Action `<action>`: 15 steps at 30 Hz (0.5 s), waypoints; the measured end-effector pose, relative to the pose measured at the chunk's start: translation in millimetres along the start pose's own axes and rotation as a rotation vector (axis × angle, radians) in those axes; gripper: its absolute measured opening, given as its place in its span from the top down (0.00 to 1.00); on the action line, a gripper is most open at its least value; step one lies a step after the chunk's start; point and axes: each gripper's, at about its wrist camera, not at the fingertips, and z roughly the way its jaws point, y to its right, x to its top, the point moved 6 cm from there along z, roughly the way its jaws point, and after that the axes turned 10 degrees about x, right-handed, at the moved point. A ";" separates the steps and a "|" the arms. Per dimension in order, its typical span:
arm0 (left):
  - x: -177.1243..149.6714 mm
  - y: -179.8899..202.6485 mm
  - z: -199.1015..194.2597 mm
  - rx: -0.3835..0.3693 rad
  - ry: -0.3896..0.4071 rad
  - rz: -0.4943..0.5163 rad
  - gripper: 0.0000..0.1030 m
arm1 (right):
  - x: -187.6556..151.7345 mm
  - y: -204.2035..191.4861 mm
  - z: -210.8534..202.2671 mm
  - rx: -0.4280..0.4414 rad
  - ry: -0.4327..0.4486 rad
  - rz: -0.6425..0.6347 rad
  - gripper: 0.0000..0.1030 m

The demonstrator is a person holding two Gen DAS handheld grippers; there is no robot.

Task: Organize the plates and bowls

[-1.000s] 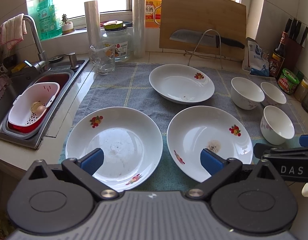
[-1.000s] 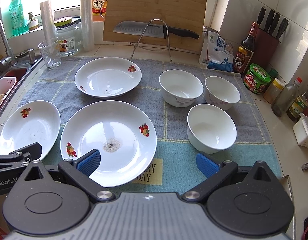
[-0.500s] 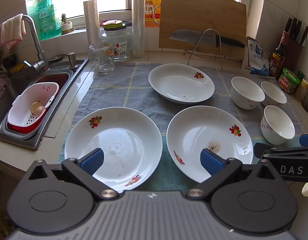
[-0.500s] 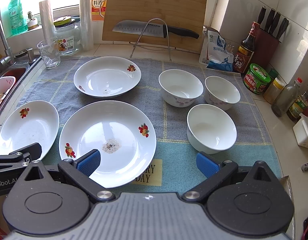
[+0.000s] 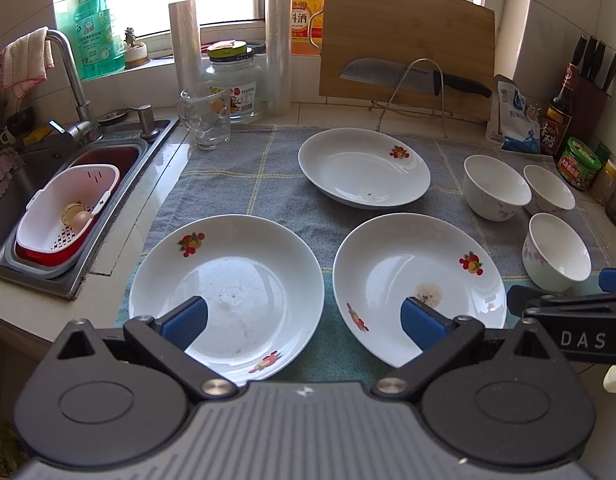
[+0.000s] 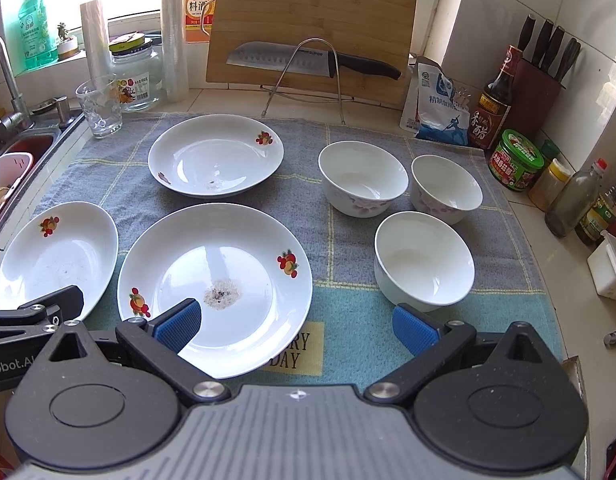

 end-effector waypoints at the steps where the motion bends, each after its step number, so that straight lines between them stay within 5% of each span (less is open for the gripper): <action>1: 0.1 0.0 0.0 0.000 0.000 0.000 0.01 | -0.9 0.5 -1.2 0.001 0.001 -0.002 0.00; 15: -3.4 1.9 -2.8 0.021 0.018 -0.023 0.01 | 1.4 3.7 -0.7 0.024 0.003 -0.027 0.00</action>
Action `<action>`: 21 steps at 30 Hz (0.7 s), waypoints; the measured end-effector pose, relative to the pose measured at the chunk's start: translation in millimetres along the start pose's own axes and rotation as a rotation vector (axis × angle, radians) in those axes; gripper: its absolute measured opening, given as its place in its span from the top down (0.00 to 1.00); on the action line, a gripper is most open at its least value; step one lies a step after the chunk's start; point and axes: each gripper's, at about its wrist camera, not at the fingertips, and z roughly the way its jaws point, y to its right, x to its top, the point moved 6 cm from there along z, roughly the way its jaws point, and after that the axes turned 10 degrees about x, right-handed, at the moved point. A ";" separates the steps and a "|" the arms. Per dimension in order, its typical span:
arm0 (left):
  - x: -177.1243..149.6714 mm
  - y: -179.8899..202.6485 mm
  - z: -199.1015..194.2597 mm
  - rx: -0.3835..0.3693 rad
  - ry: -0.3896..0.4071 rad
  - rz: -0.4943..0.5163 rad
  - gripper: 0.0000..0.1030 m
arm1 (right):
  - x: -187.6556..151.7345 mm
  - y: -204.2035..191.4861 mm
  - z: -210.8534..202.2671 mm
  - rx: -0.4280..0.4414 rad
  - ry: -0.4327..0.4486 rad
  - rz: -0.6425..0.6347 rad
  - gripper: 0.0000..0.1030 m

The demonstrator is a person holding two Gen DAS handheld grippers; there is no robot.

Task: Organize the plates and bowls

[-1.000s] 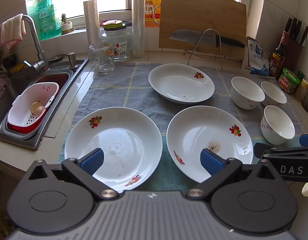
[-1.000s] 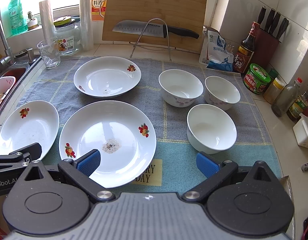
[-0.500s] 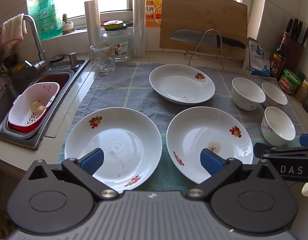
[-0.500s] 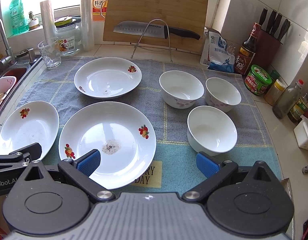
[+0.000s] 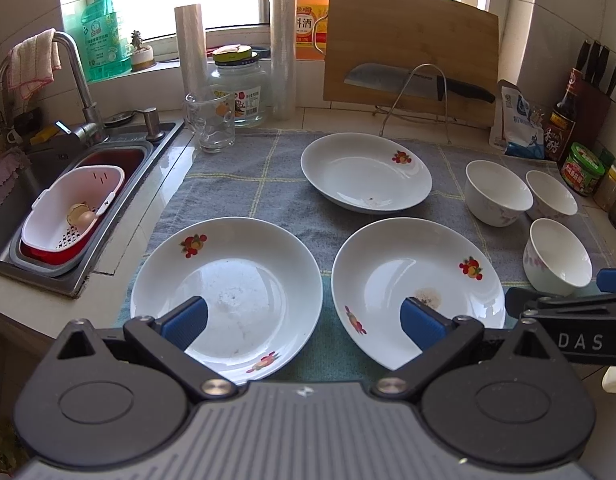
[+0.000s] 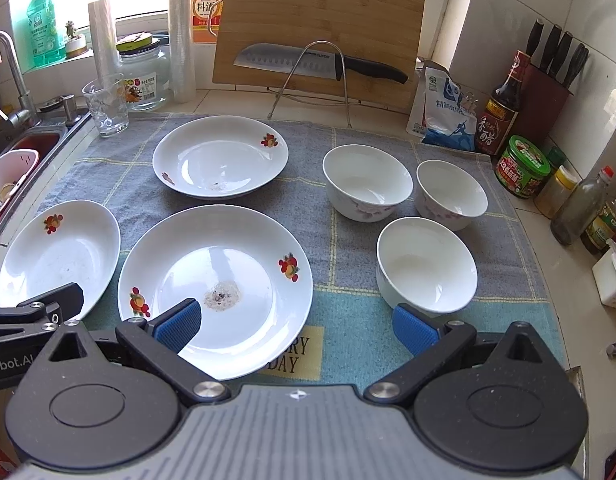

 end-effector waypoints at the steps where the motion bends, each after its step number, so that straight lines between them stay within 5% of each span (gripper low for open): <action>1: -0.2 0.3 -0.4 0.001 0.001 -0.003 0.01 | 0.1 0.1 0.0 0.002 0.001 -0.003 0.00; 14: -2.3 -3.0 -12.8 -0.019 0.114 -0.030 0.01 | 9.7 9.1 3.0 0.084 0.054 -0.083 0.00; 21: -12.4 -22.2 -20.9 0.006 0.133 -0.046 0.01 | 18.7 6.4 6.3 0.265 0.112 -0.145 0.00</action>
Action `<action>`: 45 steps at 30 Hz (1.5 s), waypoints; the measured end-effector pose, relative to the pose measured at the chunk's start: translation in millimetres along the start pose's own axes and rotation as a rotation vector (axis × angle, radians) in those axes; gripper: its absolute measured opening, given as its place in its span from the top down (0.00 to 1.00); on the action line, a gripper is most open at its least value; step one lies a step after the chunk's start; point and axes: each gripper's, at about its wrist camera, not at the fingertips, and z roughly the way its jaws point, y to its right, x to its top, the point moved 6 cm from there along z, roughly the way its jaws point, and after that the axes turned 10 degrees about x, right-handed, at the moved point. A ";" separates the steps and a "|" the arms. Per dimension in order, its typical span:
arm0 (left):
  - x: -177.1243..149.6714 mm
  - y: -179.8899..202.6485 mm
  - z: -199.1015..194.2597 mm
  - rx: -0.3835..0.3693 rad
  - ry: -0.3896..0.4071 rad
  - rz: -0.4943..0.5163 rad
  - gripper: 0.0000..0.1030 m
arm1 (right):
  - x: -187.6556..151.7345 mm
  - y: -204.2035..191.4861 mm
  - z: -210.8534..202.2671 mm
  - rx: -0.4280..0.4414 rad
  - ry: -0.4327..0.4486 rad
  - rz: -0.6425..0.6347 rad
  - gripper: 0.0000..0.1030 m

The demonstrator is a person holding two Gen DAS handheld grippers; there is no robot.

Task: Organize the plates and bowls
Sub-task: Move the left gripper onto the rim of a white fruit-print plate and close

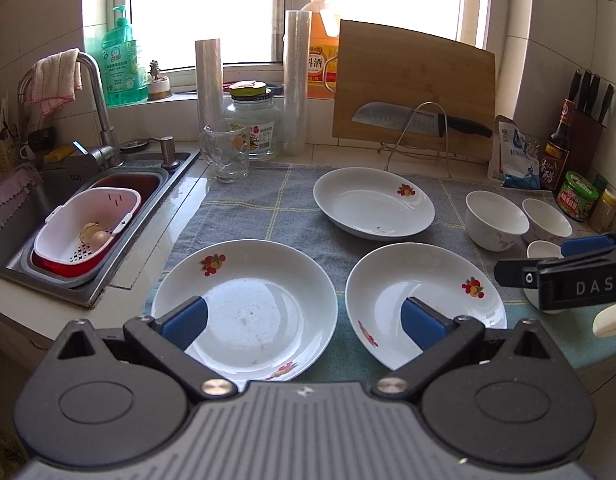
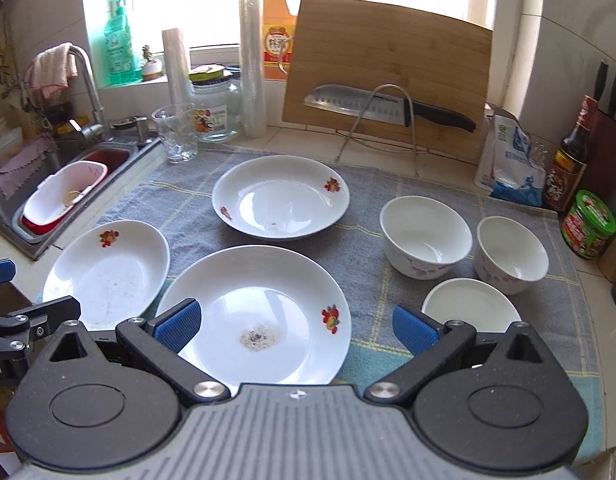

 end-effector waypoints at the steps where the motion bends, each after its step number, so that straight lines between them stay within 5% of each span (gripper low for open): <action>1: -2.2 -3.9 -0.4 0.012 0.000 -0.003 0.01 | 2.3 -1.9 0.9 0.031 0.012 -0.012 0.00; 6: -23.5 -27.2 2.9 0.096 -0.009 -0.013 0.01 | 14.4 -12.3 8.9 0.140 0.046 -0.064 0.00; 15: -68.1 -41.0 24.7 0.046 -0.009 0.026 0.01 | 26.1 -42.1 42.0 0.320 0.019 -0.145 0.00; 28: -87.0 -53.5 76.4 0.005 -0.020 0.058 0.01 | 30.8 -84.6 90.6 0.329 -0.064 -0.295 0.00; 40: -80.9 -52.0 97.9 -0.067 0.021 0.143 0.01 | 42.7 -109.0 140.2 0.423 -0.131 -0.384 0.00; 45: -78.5 -50.5 100.3 -0.087 0.032 0.161 0.01 | 55.9 -115.4 165.5 0.508 -0.172 -0.399 0.08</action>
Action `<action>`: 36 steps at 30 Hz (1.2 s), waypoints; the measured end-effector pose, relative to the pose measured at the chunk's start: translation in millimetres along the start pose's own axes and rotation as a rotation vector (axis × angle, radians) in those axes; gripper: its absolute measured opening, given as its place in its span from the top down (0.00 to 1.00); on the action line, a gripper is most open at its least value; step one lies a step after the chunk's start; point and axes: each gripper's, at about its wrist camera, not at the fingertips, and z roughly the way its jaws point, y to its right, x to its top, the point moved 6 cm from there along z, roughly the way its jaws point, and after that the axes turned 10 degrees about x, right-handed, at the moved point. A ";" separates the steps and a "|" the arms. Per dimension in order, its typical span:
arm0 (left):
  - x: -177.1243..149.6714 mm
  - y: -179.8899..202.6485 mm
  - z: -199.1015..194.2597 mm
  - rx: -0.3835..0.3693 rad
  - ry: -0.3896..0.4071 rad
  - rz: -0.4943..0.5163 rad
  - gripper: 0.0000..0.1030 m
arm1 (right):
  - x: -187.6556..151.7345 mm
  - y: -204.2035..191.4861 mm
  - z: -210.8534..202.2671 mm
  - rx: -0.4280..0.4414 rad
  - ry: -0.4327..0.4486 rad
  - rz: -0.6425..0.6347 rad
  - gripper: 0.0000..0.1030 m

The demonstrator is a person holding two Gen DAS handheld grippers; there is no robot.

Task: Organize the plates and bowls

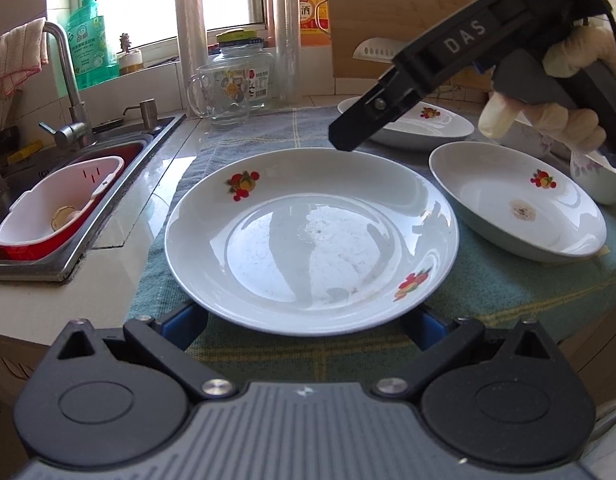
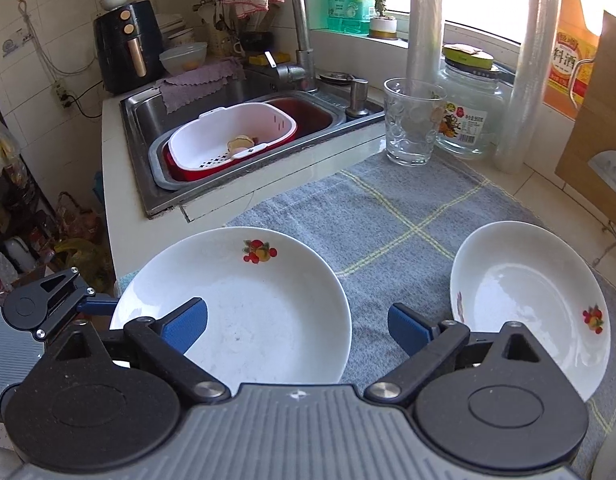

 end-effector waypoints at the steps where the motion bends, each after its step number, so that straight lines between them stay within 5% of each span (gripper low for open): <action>1: 0.4 0.2 0.1 -0.003 0.000 0.004 0.01 | 3.3 3.8 5.7 0.019 -0.012 -0.003 0.13; 11: 1.2 -0.9 1.9 -0.005 -0.016 0.008 0.01 | 18.3 37.4 50.9 0.159 -0.129 0.052 0.40; 24: 5.0 -2.6 6.8 -0.015 -0.044 0.023 0.01 | 24.3 43.1 64.7 0.319 -0.179 0.087 0.42; 36: 17.3 -9.1 11.7 -0.035 -0.056 0.039 0.02 | 32.7 49.1 58.0 0.330 -0.155 0.122 0.42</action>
